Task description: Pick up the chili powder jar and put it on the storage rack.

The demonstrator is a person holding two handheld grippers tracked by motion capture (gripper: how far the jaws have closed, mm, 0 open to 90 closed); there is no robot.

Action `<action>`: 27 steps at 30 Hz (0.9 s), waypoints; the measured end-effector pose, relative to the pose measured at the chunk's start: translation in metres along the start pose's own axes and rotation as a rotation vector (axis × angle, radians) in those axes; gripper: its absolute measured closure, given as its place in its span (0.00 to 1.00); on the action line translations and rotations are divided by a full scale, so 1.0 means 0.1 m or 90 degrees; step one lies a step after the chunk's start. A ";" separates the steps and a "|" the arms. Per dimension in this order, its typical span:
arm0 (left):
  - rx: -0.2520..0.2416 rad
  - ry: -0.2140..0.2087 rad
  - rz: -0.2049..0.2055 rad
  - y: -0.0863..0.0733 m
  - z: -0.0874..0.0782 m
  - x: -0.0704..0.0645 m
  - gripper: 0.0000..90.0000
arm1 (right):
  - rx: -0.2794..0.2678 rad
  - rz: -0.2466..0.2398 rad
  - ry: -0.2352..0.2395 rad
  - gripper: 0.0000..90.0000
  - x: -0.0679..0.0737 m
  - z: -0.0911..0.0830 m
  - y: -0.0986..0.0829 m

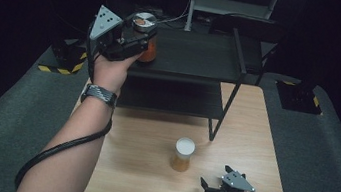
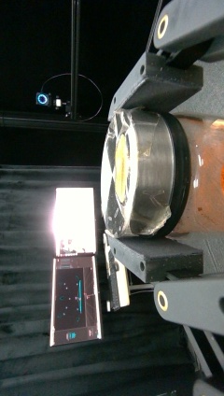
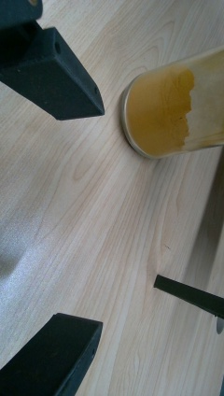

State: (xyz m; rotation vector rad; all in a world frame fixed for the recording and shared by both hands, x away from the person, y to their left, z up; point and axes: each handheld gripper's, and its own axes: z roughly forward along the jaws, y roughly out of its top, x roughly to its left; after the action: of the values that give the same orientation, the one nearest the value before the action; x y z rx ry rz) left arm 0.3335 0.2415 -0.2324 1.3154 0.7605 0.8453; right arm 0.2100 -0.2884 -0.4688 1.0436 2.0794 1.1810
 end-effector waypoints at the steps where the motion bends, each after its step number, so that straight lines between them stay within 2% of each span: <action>1: 0.000 0.000 -0.001 0.00 0.01 0.00 0.39 | -0.001 0.000 0.000 0.00 0.00 0.00 0.00; 27: 0.018 0.006 -0.012 -0.03 0.09 0.02 0.39 | 0.000 -0.003 0.002 0.00 0.00 0.00 0.00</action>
State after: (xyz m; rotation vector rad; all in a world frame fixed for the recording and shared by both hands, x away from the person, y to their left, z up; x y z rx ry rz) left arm 0.3424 0.2383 -0.2346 1.3281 0.7946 0.8288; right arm 0.2099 -0.2883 -0.4689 1.0367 2.0824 1.1807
